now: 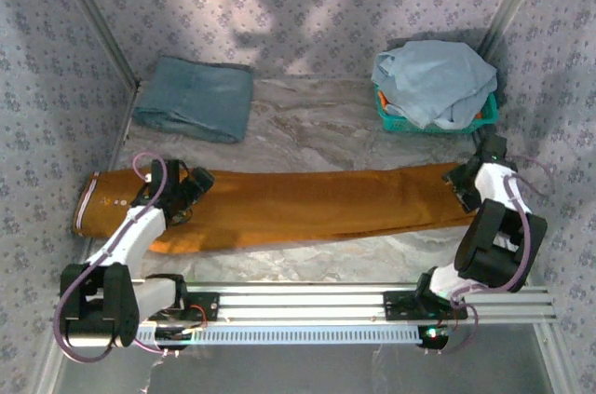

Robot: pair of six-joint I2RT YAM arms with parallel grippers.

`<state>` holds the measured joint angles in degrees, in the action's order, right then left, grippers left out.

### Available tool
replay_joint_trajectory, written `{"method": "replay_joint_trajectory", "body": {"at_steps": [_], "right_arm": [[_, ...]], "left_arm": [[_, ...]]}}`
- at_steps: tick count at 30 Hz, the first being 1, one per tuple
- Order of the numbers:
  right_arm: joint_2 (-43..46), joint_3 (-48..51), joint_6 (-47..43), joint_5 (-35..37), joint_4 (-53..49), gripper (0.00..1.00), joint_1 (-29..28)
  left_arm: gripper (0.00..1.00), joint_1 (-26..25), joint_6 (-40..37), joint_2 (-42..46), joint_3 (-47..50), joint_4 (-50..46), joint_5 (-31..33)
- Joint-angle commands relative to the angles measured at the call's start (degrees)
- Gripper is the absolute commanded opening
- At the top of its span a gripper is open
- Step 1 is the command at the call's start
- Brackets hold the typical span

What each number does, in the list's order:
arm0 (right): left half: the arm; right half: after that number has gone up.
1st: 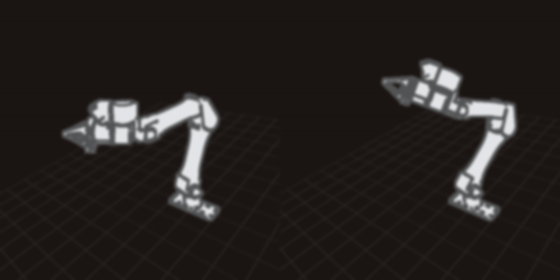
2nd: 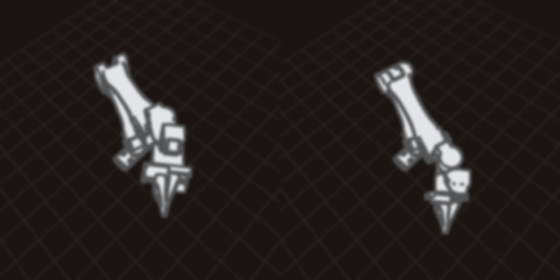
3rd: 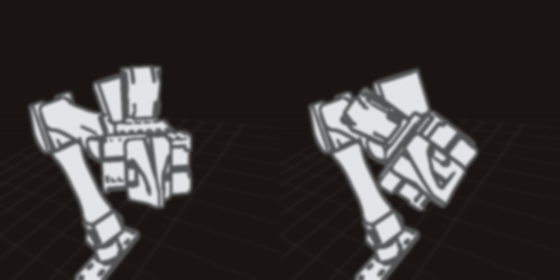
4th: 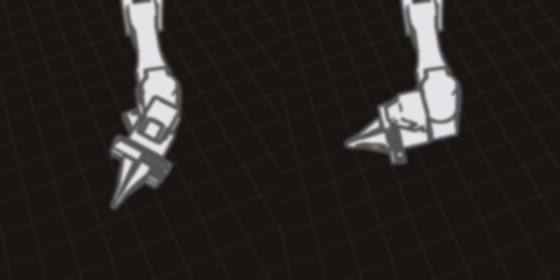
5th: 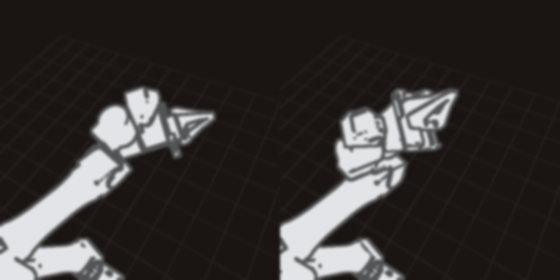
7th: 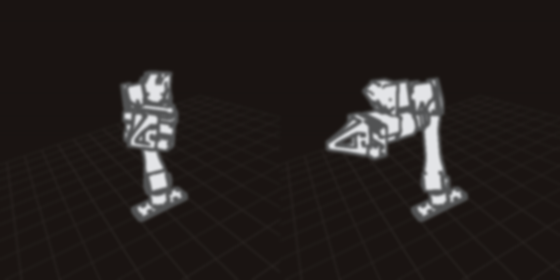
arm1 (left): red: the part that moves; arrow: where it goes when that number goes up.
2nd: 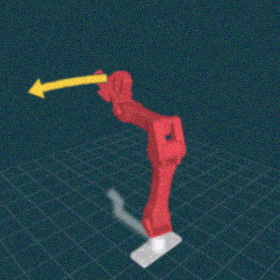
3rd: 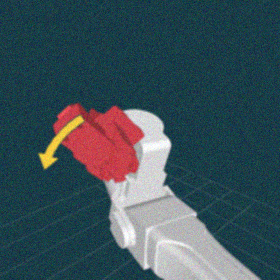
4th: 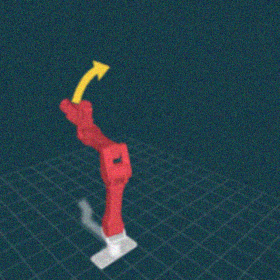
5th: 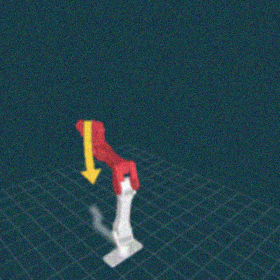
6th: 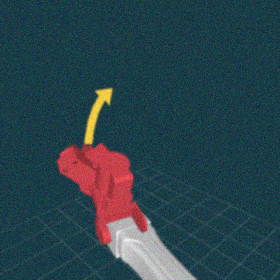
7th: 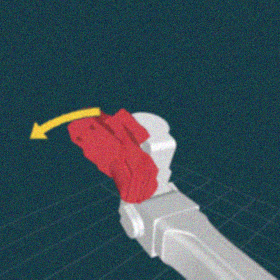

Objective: Fold and stack the trousers

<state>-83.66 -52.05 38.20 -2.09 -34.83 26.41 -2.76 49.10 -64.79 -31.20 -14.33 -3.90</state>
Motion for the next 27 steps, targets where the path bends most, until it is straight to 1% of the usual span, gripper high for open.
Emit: {"method": "replay_joint_trajectory", "body": {"at_steps": [1,4,7,13,14,15,17,19,21,24,27], "right_arm": [[-0.5,1.7,4.4,0.9,0.1,0.71,4.3],[-2.0,1.9,4.8,2.6,0.1,0.71,7.3],[-2.7,3.9,6.2,1.5,2.6,0.71,9.3],[-9.1,4.4,6.6,-0.7,4.1,0.69,9.6],[-10.2,5.0,6.5,-2.3,5.5,0.66,10.0],[-11.0,5.3,6.4,-4.1,6.6,0.61,10.2],[-11.3,5.4,6.1,-4.3,7.2,0.53,10.3],[-10.0,6.4,5.9,-5.2,8.6,0.39,10.5],[-8.7,6.8,5.8,-5.4,9.1,0.20,10.5],[-6.3,6.4,4.9,-6.2,8.8,0.01,9.6],[-1.8,6.1,4.0,-5.7,7.6,0.00,6.6]], "left_arm": [[0.99,-0.3,-0.4,-1.0,-1.1,0.3,-1.7],[0.99,-0.3,-0.2,-0.6,-1.3,-0.2,-2.2],[0.99,-0.3,0.3,0.7,-0.6,0.1,-1.8],[0.99,-0.3,0.2,1.6,-0.6,-0.4,-1.6],[0.99,-0.3,0.3,1.6,-0.5,-0.5,-1.6],[0.99,-0.3,0.2,1.8,-0.6,-0.7,-1.7],[0.99,-0.3,0.1,2.2,-0.5,-0.9,-1.7],[0.99,-0.4,-0.3,2.7,-0.6,-1.3,-1.4],[0.99,-0.3,-0.4,3.1,-0.6,-1.7,-1.1],[0.99,-0.4,-0.3,3.3,-0.5,-1.6,-1.1],[0.99,-0.3,-0.6,3.2,-0.4,-2.1,-0.9]]}}
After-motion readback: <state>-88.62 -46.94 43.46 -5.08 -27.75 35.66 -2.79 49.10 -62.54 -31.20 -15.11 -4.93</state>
